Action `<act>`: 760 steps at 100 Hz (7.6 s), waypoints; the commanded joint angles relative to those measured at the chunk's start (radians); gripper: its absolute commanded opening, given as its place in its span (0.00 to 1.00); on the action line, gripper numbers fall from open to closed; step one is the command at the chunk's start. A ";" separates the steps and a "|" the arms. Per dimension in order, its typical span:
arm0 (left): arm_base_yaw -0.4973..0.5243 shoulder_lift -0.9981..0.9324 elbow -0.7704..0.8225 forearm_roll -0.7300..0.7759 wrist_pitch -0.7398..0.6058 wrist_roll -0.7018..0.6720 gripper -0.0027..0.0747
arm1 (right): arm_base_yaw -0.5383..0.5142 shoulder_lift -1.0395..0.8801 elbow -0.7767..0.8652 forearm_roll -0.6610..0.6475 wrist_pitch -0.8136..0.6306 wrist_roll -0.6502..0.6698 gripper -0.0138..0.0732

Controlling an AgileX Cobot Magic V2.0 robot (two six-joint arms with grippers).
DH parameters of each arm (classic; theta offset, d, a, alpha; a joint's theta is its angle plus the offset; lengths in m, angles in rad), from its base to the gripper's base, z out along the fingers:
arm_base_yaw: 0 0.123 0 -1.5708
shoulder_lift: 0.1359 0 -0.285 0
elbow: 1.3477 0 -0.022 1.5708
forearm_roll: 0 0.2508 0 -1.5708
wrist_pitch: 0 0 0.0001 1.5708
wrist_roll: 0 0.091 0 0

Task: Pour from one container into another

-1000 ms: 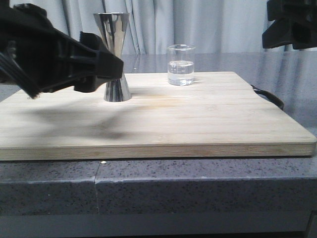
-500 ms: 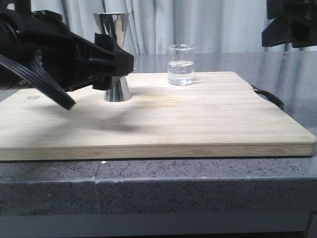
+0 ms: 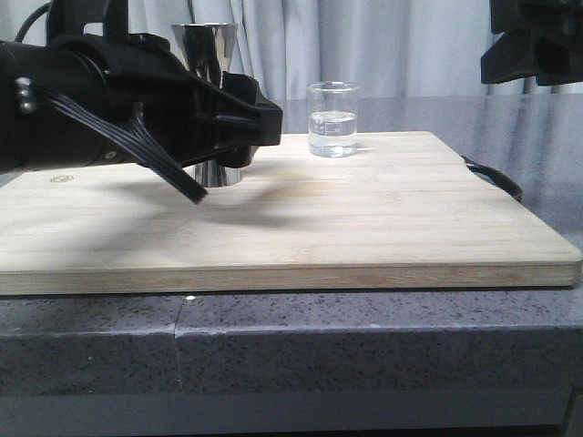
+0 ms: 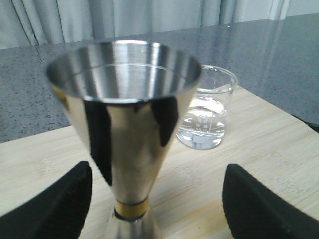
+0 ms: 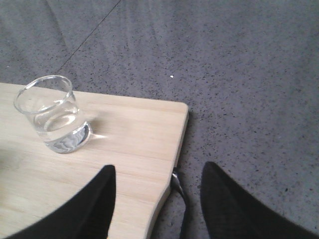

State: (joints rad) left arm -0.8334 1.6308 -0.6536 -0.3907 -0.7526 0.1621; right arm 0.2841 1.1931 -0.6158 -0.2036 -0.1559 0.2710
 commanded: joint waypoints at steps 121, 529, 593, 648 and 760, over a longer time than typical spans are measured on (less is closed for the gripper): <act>-0.019 -0.081 -0.027 0.027 -0.089 -0.009 0.01 | 0.036 0.024 -0.032 -0.034 -0.177 -0.009 0.56; -0.039 -0.304 -0.027 0.040 0.158 -0.009 0.01 | 0.097 0.616 -0.253 -0.118 -0.778 -0.009 0.65; -0.039 -0.304 -0.027 0.040 0.193 -0.009 0.01 | 0.097 0.570 -0.253 -0.202 -0.746 -0.009 0.37; -0.039 -0.300 -0.027 0.057 0.286 0.014 0.01 | 0.097 0.167 -0.263 -0.477 -0.409 -0.009 0.37; -0.106 -0.300 -0.027 0.084 0.247 0.013 0.01 | 0.201 0.042 -0.355 -0.981 -0.301 -0.009 0.37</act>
State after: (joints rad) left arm -0.9298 1.3612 -0.6536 -0.3152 -0.4066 0.1736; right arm 0.4851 1.2708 -0.9342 -1.1688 -0.4283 0.2691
